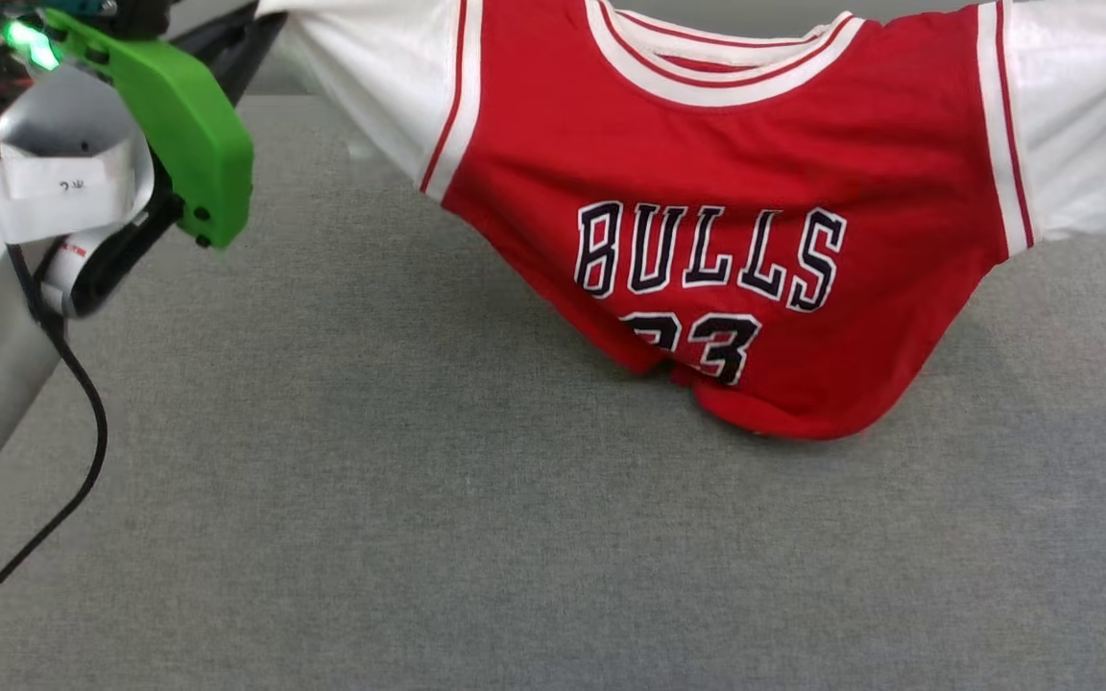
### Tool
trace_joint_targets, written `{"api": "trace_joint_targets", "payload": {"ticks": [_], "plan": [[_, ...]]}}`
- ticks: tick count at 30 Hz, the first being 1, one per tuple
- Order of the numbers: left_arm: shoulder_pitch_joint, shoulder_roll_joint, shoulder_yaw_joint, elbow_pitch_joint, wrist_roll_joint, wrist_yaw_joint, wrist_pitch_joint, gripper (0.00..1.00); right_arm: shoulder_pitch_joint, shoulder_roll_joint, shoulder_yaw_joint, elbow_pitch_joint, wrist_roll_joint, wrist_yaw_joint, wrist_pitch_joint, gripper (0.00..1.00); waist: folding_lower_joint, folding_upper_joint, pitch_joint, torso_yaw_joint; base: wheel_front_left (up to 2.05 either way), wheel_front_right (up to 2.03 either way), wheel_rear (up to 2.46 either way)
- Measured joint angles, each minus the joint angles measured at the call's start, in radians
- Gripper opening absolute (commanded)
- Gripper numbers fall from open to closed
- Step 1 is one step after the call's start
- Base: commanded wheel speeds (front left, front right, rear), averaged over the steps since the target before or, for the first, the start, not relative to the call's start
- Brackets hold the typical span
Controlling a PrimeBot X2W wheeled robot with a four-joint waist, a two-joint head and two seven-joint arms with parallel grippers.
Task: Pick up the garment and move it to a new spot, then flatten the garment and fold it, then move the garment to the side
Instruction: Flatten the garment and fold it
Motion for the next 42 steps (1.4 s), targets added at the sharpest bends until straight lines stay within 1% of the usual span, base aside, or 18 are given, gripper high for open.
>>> {"api": "trace_joint_targets", "payload": {"ticks": [2, 4, 7, 9, 12, 15, 19, 22, 24, 28, 32, 35, 38, 42], "plan": [[-0.041, -0.001, 0.012, -0.023, 0.022, 0.011, -0.004, 0.0, -0.03, 0.002, -0.023, -0.018, -0.02, 0.0, 0.016, 0.0, 0.0, 0.0, 0.002, 0.005, 0.0, 0.0, 0.0], [-0.091, -0.009, 0.015, -0.032, 0.045, 0.013, -0.002, 0.0, -0.078, 0.008, -0.04, -0.03, -0.035, 0.0, 0.043, 0.0, 0.0, 0.0, 0.012, 0.008, 0.0, 0.0, 0.0], [-0.18, -0.059, 0.033, -0.024, 0.051, 0.017, -0.004, 0.0, -0.181, 0.022, -0.06, -0.033, -0.068, 0.0, 0.082, 0.0, 0.0, 0.0, 0.038, 0.011, 0.0, 0.0, 0.0], [-0.262, -0.095, 0.033, 0.008, 0.08, 0.017, -0.003, 0.0, -0.273, 0.037, -0.064, -0.021, -0.104, 0.0, 0.109, 0.0, 0.0, 0.0, 0.065, 0.012, 0.0, 0.0, 0.0], [-0.394, -0.14, 0.047, 0.079, 0.109, 0.003, -0.009, 0.0, -0.418, 0.065, -0.073, 0.019, -0.14, 0.0, 0.142, 0.0, 0.0, 0.0, 0.113, 0.01, 0.0, 0.0, 0.0], [-0.535, -0.176, 0.062, 0.157, 0.158, -0.01, -0.045, 0.0, -0.563, 0.09, -0.069, 0.061, -0.178, 0.0, 0.156, 0.0, 0.0, 0.0, 0.169, 0.003, 0.0, 0.0, 0.0], [-0.691, -0.213, 0.078, 0.254, 0.198, -0.024, -0.104, 0.0, -0.734, 0.119, -0.043, 0.135, -0.234, 0.0, 0.153, 0.0, 0.0, 0.0, 0.244, -0.008, 0.0, 0.0, 0.0], [-0.781, -0.235, 0.087, 0.328, 0.23, -0.033, -0.157, 0.0, -0.852, 0.141, -0.026, 0.207, -0.279, 0.0, 0.123, 0.0, 0.0001, 0.0, 0.293, -0.016, 0.0, 0.0, 0.0], [-0.843, -0.248, 0.094, 0.386, 0.237, -0.038, -0.199, 0.0, -0.933, 0.158, -0.016, 0.26, -0.309, 0.0, 0.093, 0.0, 0.0001, 0.0, 0.323, -0.021, 0.0, 0.0, 0.0], [-0.926, -0.274, 0.098, 0.489, 0.244, -0.051, -0.249, 0.0, -1.059, 0.2, 0.006, 0.354, -0.341, 0.0, 0.04, 0.0, 0.0002, 0.0, 0.365, -0.028, 0.0, 0.0, 0.0], [-0.95, -0.295, 0.086, 0.568, 0.244, -0.063, -0.287, 0.0, -1.122, 0.231, 0.049, 0.434, -0.349, 0.0, -0.002, 0.0, 0.0002, 0.0, 0.389, -0.031, 0.0, 0.0, 0.0], [-0.949, -0.304, 0.071, 0.616, 0.237, -0.069, -0.308, 0.0, -1.127, 0.245, 0.09, 0.48, -0.342, 0.0, -0.031, 0.0, 0.0002, 0.0, 0.397, -0.03, 0.0, 0.0, 0.0], [-0.929, -0.311, 0.057, 0.656, 0.222, -0.073, -0.343, 0.0, -1.112, 0.247, 0.133, 0.511, -0.316, 0.0, -0.073, 0.0, 0.0002, 0.0, 0.396, -0.025, 0.0, 0.0, 0.0], [-0.839, -0.311, 0.035, 0.694, 0.198, -0.076, -0.397, 0.0, -1.038, 0.247, 0.198, 0.539, -0.269, 0.0, -0.128, 0.0, 0.0002, 0.0, 0.377, -0.025, 0.0, 0.0, 0.0]]}}
